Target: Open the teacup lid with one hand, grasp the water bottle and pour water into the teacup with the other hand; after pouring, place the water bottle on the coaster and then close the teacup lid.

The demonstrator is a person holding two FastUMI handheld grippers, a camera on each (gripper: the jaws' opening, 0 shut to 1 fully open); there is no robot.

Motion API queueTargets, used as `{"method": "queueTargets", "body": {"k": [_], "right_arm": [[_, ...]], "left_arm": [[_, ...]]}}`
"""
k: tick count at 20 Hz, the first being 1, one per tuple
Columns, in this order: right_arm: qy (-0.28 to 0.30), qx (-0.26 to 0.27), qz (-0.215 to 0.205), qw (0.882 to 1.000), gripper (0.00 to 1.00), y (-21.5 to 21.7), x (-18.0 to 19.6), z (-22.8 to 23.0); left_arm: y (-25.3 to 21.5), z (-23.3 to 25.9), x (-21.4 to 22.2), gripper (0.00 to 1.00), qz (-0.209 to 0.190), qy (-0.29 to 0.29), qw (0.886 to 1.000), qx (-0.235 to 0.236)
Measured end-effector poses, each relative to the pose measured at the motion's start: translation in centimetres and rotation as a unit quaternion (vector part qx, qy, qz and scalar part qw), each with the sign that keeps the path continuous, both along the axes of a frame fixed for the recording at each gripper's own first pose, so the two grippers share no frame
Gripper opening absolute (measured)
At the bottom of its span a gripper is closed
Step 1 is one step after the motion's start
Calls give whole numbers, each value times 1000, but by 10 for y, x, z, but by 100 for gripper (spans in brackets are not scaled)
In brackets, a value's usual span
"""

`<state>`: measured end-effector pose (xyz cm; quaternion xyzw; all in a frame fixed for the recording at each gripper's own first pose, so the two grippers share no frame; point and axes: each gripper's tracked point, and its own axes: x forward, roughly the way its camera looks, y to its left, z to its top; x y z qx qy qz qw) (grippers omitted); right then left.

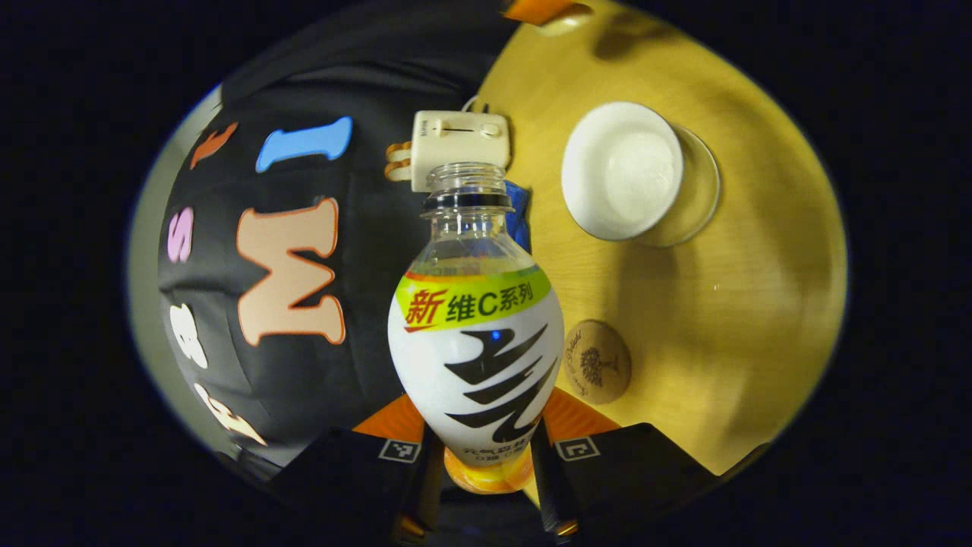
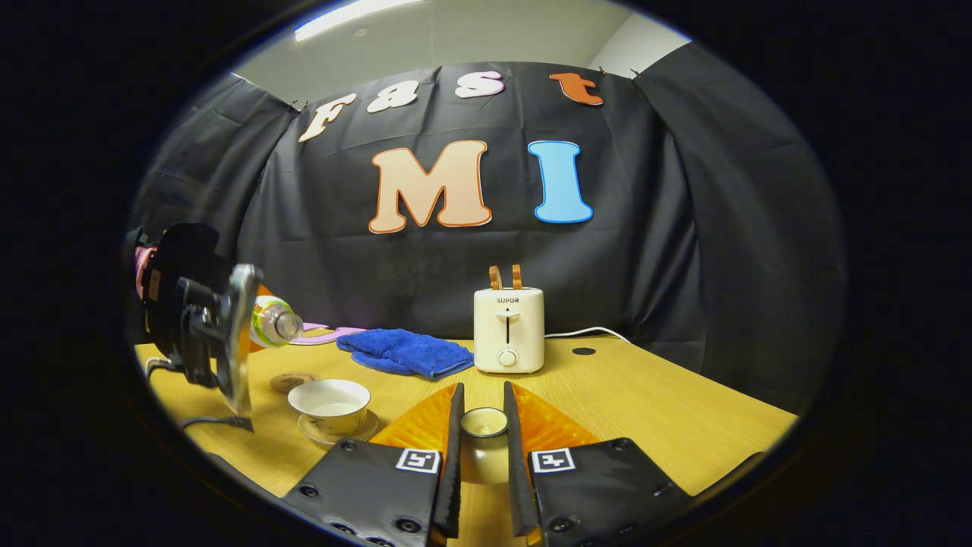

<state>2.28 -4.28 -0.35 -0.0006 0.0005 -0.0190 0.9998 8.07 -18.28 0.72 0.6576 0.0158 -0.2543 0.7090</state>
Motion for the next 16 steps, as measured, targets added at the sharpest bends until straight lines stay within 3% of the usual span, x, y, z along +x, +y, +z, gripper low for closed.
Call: {"method": "queueTargets", "body": {"k": [3,6,9,12,16], "right_arm": [[0,0,0,1000,29,0,0,0],[0,0,0,1000,29,0,0,0],[1,0,0,1000,29,0,0,0],[1,0,-1,1000,29,0,0,-1],[1,-1,-1,1000,29,0,0,0]], "left_arm": [[-1,3,-2,49,19,43,991,-129],[1,18,-5,48,34,66,966,-248],[2,36,-2,48,49,84,926,-366],[-2,43,1,48,62,119,875,-466],[-6,34,11,48,76,150,819,-548]]}}
